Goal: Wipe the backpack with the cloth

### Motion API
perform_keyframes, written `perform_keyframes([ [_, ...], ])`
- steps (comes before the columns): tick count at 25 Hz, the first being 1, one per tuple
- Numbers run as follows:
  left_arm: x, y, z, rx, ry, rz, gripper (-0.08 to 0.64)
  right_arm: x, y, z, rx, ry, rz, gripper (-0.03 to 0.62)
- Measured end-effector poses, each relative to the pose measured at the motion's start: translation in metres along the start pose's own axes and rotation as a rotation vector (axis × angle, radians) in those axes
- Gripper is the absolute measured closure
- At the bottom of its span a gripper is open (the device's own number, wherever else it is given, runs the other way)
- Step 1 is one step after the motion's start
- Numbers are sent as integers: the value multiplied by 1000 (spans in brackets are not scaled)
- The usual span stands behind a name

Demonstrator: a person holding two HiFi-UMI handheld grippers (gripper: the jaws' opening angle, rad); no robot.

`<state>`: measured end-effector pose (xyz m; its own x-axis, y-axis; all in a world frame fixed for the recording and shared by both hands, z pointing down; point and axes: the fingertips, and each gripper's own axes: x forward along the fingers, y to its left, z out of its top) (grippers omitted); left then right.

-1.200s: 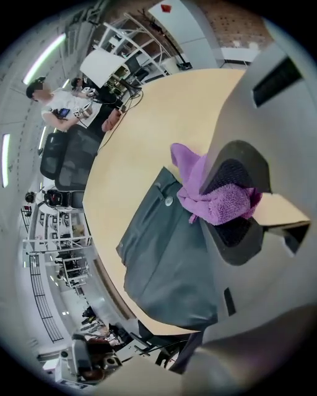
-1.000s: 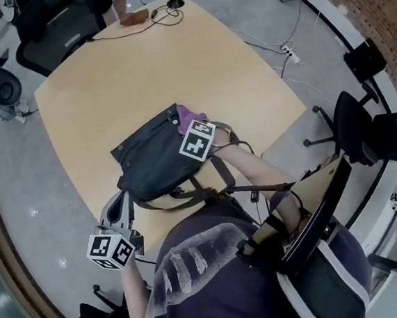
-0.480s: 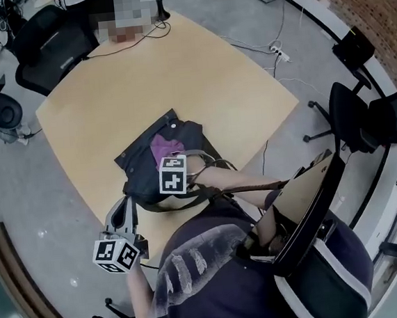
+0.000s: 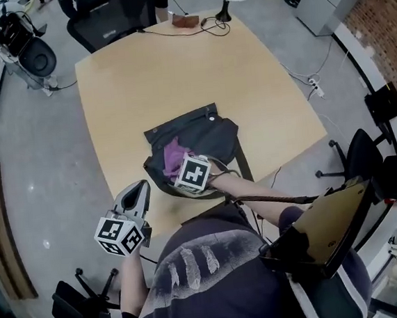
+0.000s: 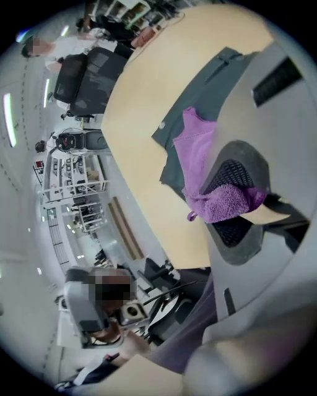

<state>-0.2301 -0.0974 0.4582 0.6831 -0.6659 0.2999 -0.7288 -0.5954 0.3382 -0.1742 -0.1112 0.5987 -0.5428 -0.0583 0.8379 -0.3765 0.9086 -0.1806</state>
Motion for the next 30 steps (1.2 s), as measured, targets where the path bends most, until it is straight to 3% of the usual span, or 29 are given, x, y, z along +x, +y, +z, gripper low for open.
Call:
perform_keyframes([
  [4,-19,11,-7,-22,-23,32,552,2,52,36,97,-181,251,525],
  [6,-26,14,-11,-35,-27,37,552,-7,64,49,182,-271,314,525],
  [10,-40,15,-14,-53,-25,31,552,-50,61,66,399,-441,377,525],
  [14,-46,9,-13,-61,-33,32,552,-90,50,65,486,-512,341,525],
  [19,-33,-10,-5,-13,-37,27,552,-135,35,63,463,-617,277,525],
  [24,-17,-37,-7,-2,-30,56,552,-173,43,55,368,-690,289,525],
  [30,16,-108,-14,18,-17,58,552,-233,56,3,315,-766,309,525],
])
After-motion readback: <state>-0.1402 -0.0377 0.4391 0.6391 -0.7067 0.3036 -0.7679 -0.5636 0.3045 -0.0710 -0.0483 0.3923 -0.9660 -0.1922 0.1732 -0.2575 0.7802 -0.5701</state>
